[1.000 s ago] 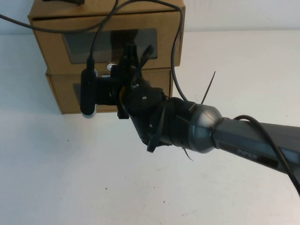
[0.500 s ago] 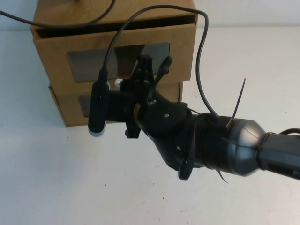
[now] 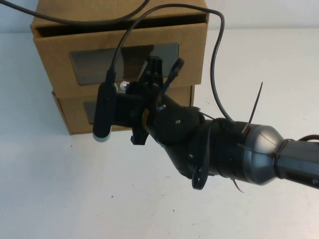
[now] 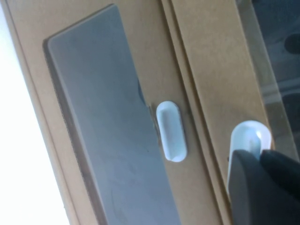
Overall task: Open the shoe box
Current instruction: 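Pull the top drawer of the cardboard box fully open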
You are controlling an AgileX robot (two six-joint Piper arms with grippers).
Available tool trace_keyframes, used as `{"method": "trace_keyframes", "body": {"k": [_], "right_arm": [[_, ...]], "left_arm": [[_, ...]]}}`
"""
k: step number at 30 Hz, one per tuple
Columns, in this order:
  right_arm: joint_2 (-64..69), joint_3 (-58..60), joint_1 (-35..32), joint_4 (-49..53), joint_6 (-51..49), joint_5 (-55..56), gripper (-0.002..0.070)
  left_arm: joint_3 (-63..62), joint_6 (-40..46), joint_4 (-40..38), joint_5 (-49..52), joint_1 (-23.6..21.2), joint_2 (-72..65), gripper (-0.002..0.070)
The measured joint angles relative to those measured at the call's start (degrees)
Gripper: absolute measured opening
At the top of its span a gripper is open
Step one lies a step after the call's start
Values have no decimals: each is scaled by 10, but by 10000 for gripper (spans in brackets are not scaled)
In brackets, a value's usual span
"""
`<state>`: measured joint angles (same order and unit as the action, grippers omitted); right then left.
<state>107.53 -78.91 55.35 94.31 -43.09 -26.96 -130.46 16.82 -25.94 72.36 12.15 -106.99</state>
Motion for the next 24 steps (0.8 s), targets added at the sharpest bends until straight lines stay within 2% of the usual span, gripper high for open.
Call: {"method": "trace_keyframes", "body": {"k": [24], "right_arm": [[-1,0,-5,-17,-25,-1,1]], "left_arm": [[0,-24,4,-6,0,-68,-5]]}}
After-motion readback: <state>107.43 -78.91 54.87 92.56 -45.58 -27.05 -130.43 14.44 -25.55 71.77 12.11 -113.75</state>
